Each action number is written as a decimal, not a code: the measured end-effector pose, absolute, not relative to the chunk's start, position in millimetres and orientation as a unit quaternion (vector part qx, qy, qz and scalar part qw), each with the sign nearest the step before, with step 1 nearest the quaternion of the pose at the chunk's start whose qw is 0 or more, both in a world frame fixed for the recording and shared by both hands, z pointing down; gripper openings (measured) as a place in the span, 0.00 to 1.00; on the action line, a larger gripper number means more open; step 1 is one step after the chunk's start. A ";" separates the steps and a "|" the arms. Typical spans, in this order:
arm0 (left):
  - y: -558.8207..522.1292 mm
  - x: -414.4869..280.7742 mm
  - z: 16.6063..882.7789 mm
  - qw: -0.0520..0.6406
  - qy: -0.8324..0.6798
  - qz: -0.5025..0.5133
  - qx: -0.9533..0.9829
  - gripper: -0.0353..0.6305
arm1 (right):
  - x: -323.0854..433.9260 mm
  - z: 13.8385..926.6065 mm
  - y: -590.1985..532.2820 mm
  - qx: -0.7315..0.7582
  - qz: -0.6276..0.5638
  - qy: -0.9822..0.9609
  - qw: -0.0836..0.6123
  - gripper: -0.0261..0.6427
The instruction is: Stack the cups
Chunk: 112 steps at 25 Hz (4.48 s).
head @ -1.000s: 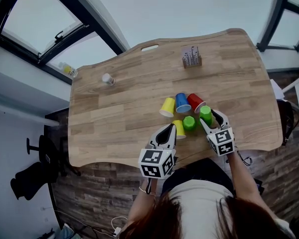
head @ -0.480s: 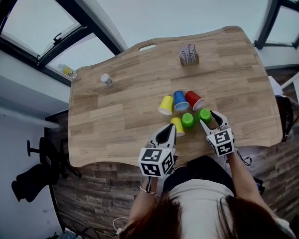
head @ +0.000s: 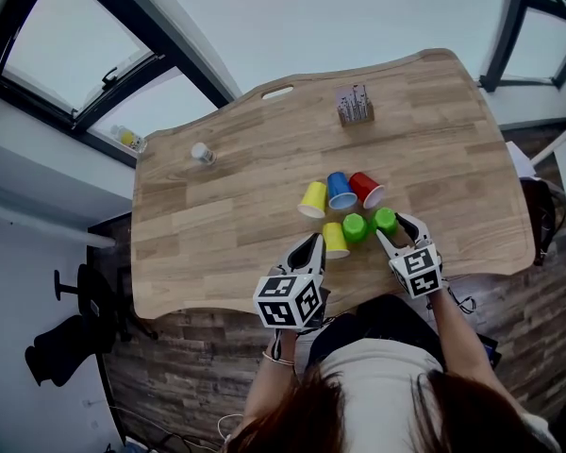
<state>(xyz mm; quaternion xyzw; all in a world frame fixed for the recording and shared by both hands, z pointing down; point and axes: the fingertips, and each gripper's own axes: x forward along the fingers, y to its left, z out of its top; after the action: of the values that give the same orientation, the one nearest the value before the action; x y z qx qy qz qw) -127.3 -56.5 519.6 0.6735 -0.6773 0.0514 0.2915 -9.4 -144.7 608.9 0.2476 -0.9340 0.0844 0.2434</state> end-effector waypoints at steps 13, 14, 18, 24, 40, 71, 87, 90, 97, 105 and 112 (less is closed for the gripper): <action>-55.7 -145.2 531.0 0.352 -0.674 0.040 0.648 0.09 | 3.6 597.3 -145.8 0.269 0.098 -0.929 0.236 0.40; -55.8 -146.7 532.0 0.357 -0.673 0.040 0.647 0.09 | 4.5 594.7 -145.2 0.272 0.097 -0.928 0.235 0.40; -57.4 -149.4 537.9 0.387 -0.659 0.035 0.644 0.14 | 9.5 585.1 -142.6 0.291 0.095 -0.924 0.231 0.39; -59.7 -147.2 549.6 0.426 -0.620 0.062 0.656 0.19 | 16.7 575.1 -138.9 0.320 0.095 -0.914 0.229 0.23; -73.0 -135.0 599.8 0.544 -0.521 0.122 0.646 0.35 | 48.4 558.7 -138.5 0.383 0.105 -0.888 0.234 0.08; -96.1 -126.9 642.3 0.615 -0.448 0.140 0.633 0.45 | 96.7 570.0 -146.7 0.457 0.125 -0.843 0.255 0.08; -115.9 -147.3 616.6 0.434 -0.557 0.124 0.697 0.44 | 105.3 566.2 -135.5 0.455 0.118 -0.842 0.266 0.08; -120.0 -148.1 613.7 0.392 -0.576 0.117 0.708 0.44 | 109.2 565.4 -133.4 0.457 0.116 -0.840 0.268 0.08; -124.3 -150.3 611.1 0.295 -0.611 0.114 0.726 0.44 | 117.1 565.1 -129.1 0.459 0.112 -0.837 0.275 0.08; -123.7 -148.6 608.9 0.217 -0.626 0.140 0.736 0.45 | 118.2 564.4 -125.4 0.457 0.114 -0.838 0.277 0.08; -114.0 -147.3 610.7 0.203 -0.638 0.139 0.729 0.45 | 116.4 565.9 -121.7 0.455 0.115 -0.839 0.276 0.08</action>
<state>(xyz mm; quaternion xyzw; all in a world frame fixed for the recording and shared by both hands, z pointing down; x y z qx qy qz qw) -147.3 -114.0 610.7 0.7292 -0.6384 0.1394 0.2033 116.4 -121.7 565.9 0.4551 -0.8388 0.1152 0.2757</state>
